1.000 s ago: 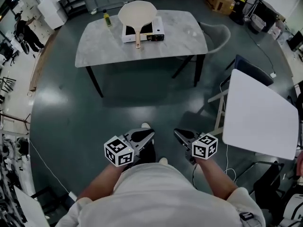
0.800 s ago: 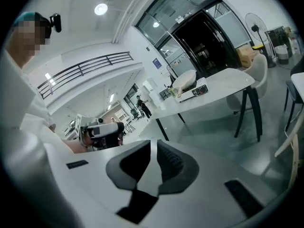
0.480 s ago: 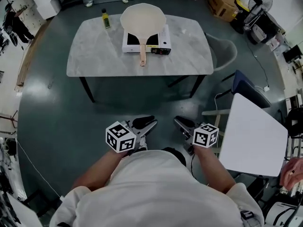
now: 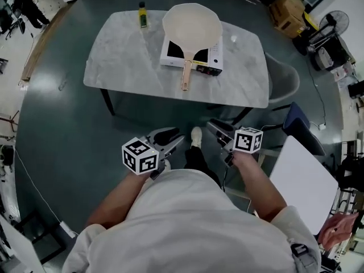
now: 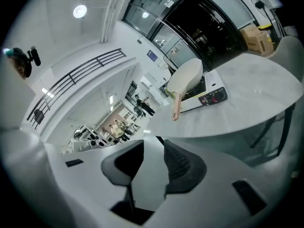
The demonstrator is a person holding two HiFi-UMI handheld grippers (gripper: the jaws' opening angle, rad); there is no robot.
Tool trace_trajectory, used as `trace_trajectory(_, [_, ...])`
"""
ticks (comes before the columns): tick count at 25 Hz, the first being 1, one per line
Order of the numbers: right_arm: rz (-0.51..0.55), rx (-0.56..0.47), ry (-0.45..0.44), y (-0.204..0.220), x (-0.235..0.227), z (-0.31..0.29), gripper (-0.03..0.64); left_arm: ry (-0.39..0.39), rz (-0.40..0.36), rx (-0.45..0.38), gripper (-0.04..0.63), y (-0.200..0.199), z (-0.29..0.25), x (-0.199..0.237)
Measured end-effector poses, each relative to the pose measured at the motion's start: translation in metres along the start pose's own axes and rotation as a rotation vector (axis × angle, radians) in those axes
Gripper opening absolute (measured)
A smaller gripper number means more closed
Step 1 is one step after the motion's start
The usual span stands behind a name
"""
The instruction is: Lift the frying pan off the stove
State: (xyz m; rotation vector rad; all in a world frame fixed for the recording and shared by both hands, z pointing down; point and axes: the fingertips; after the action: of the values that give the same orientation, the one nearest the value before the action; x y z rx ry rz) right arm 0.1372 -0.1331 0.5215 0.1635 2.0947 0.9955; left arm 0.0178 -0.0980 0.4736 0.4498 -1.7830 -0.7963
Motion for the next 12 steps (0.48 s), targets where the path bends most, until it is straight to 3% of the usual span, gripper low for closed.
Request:
trace_trajectory(5, [-0.093,0.005,-0.119,-0.063,-0.061,-0.063,0.169,-0.088,0.065,-0.044,0.151,-0.033,-0.029,0.065])
trace_trajectory(12, [-0.172,0.106,-0.234,-0.131,-0.134,-0.144,0.224,-0.197,0.128,-0.082,0.193,-0.076,-0.079,0.138])
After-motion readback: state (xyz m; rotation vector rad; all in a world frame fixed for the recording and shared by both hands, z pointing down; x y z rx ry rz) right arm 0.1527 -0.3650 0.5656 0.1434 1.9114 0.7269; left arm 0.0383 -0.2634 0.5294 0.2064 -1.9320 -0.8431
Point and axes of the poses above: the fingertips, and each gripper's own axes: z backward along the fingers, x to its left, y out of its underside, and after that the axes turned 8 degrees about z, right-handed
